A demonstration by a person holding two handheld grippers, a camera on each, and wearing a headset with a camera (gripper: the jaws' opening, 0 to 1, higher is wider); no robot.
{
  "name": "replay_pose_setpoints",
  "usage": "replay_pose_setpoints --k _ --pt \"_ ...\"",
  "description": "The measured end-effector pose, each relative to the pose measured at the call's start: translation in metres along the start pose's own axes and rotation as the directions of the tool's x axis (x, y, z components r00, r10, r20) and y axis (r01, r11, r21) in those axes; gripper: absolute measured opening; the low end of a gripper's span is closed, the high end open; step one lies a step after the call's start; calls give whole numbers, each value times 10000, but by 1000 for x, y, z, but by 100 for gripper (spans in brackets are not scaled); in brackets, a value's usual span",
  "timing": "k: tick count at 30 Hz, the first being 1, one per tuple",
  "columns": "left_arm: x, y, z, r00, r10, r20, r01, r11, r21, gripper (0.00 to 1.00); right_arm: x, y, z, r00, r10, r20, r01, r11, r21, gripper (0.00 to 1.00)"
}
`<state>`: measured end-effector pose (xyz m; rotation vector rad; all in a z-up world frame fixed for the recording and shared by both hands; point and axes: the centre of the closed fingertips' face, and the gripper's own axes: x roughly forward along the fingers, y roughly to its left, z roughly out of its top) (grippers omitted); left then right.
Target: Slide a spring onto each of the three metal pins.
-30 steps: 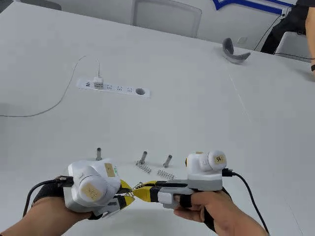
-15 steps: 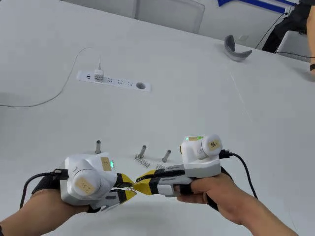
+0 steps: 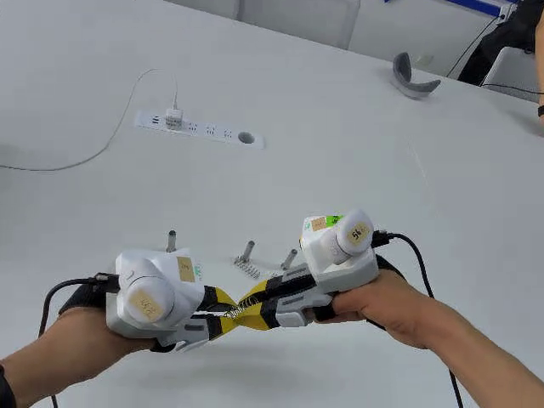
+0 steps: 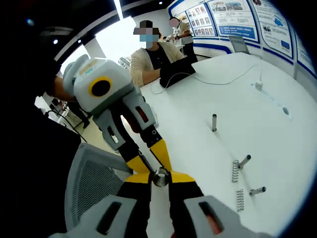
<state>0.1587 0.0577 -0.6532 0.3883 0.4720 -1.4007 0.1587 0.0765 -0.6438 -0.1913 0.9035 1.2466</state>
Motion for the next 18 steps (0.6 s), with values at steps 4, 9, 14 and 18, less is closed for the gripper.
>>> replay_pose_setpoints --k 4,9,14,18 --pt "-2 -1 1 9999 -102 94 101 9999 97 9 0 2 1 9997 193 -137 -196 9995 -228 14" --pt "-3 -3 1 9995 -288 153 286 9995 137 9 1 4 1 9983 459 -355 -474 9980 -421 13" --pt "-3 -3 -1 9990 -412 159 411 9991 73 9 4 4 -2 9961 533 -710 -589 9951 -800 13" --pt "-3 -5 -5 9987 -483 181 483 9988 -15 9 7 6 -4 9939 619 -915 -708 9927 -977 12"
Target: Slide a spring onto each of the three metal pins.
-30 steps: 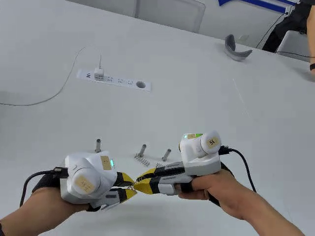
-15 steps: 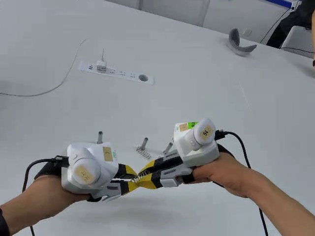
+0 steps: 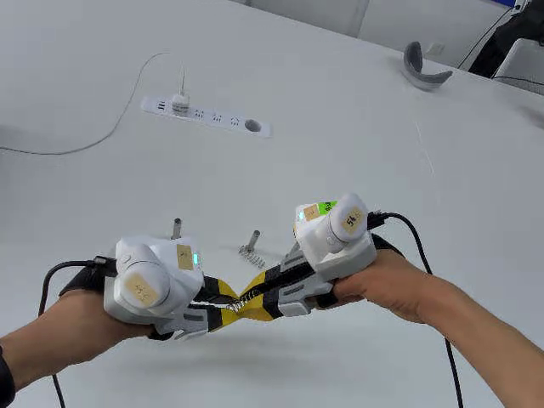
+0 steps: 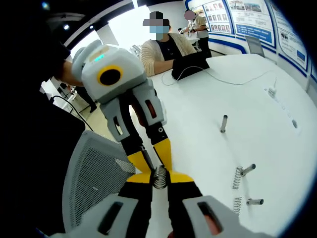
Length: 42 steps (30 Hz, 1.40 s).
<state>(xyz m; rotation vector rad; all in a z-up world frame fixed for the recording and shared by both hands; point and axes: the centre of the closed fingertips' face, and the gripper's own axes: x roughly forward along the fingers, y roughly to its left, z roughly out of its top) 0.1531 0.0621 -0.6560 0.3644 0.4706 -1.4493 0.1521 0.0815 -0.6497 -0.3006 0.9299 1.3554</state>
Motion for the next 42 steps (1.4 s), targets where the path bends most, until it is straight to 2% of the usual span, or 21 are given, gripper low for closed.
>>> replay_pose_setpoints --k 9,16,22,29,34,40,42 --pt "-1 1 -13 9992 307 250 -296 9986 -445 10 12 -3 -1 10000 16 -26 -15 9993 366 12" --pt "-6 3 -22 9982 561 228 -541 9951 -823 11 22 -4 3 9998 157 98 -164 9972 727 12" --pt "-11 9 -30 9955 886 341 -831 9870 -1378 11 28 -7 7 9997 238 79 -244 9965 797 12" --pt "-15 14 -38 9919 1241 265 -1177 9779 -1730 12 30 -13 7 9997 220 -107 -211 9969 755 12" --pt "-21 22 -44 9862 1637 260 -1544 9644 -2148 11 30 -19 7 9997 90 -244 -72 9973 733 12" --pt "-30 34 -55 9740 2255 215 -2104 9359 -2825 14 29 -32 6 9990 -247 -376 271 9975 656 12" --pt "-32 37 -59 9713 2372 148 -2226 9297 -2933 15 29 -36 6 9986 -351 -396 376 9971 664 12"
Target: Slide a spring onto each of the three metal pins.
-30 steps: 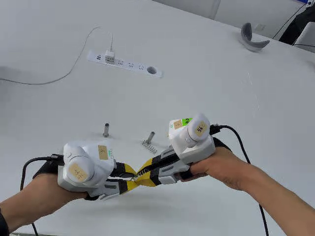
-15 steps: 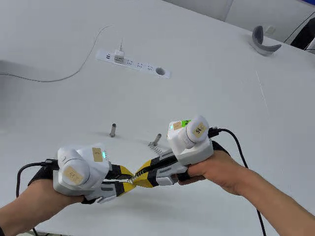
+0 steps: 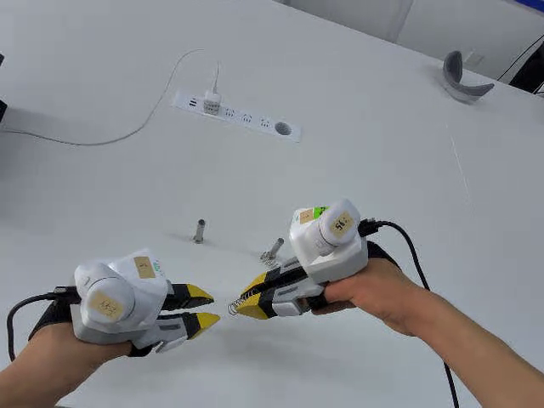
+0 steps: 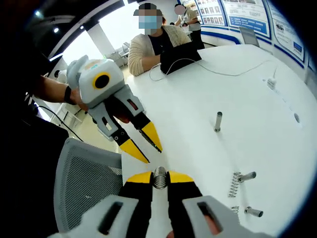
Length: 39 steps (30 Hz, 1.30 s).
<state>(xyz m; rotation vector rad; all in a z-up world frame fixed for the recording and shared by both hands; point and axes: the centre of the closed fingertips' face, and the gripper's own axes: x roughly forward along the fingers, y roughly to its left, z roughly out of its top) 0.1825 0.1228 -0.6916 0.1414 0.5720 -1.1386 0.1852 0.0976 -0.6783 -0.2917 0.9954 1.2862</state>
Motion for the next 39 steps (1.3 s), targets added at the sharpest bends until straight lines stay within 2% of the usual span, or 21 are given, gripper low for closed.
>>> replay_pose_setpoints --k 9,15,30,39 --pt "-6 19 -9 9975 678 -179 -683 9971 -321 19 1 -20 2 9987 -514 -55 514 9987 51 12" --pt "-8 30 -12 9935 1108 -250 -1120 9923 -527 25 2 -33 6 9965 -835 -100 836 9965 24 12" --pt "-14 44 -21 9849 1673 -451 -1710 9805 -965 37 5 -57 20 9935 -1102 -292 1096 9937 -240 12" --pt "-19 54 -22 9785 2007 -482 -2050 9723 -1121 44 11 -71 28 9900 -1321 -498 1292 9899 -579 12"
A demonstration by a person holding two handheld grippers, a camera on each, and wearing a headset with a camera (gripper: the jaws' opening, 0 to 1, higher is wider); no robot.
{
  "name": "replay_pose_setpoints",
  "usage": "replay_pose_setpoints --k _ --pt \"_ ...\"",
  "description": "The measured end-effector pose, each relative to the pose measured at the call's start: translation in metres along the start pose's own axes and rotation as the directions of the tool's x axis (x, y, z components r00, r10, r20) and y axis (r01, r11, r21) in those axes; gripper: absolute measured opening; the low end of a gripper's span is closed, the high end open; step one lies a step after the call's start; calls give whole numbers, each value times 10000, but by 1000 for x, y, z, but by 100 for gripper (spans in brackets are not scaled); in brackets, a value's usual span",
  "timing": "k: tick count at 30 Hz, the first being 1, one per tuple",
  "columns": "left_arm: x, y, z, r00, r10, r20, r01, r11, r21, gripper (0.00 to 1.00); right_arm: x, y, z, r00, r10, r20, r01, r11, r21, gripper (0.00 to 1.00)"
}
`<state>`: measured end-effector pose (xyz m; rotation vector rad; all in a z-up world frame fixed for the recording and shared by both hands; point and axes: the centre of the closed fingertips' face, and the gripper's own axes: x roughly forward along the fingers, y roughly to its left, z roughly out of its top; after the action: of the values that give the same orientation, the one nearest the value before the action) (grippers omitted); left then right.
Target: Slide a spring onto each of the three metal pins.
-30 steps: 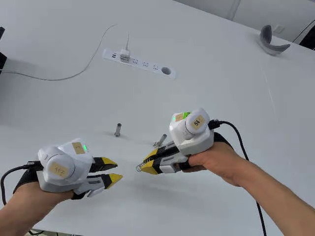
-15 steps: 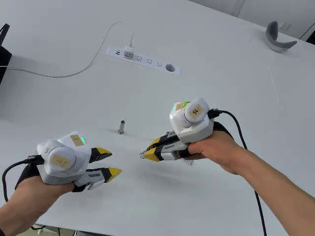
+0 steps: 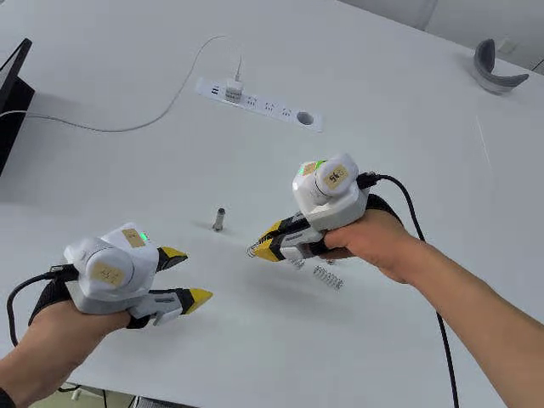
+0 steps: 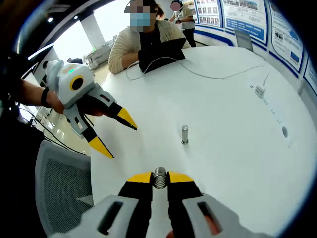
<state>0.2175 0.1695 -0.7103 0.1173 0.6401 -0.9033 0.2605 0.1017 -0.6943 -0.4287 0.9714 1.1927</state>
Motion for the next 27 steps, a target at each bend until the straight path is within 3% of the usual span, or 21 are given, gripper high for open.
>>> replay_pose_setpoints --k 9,27 --pt "-3 10 0 9995 306 31 -305 9993 -208 49 5 -13 9 10000 -31 -92 30 9999 -110 12" --pt "-6 15 -2 9983 586 53 -582 9969 -524 56 8 -36 38 9997 -244 -98 239 9985 -484 12"
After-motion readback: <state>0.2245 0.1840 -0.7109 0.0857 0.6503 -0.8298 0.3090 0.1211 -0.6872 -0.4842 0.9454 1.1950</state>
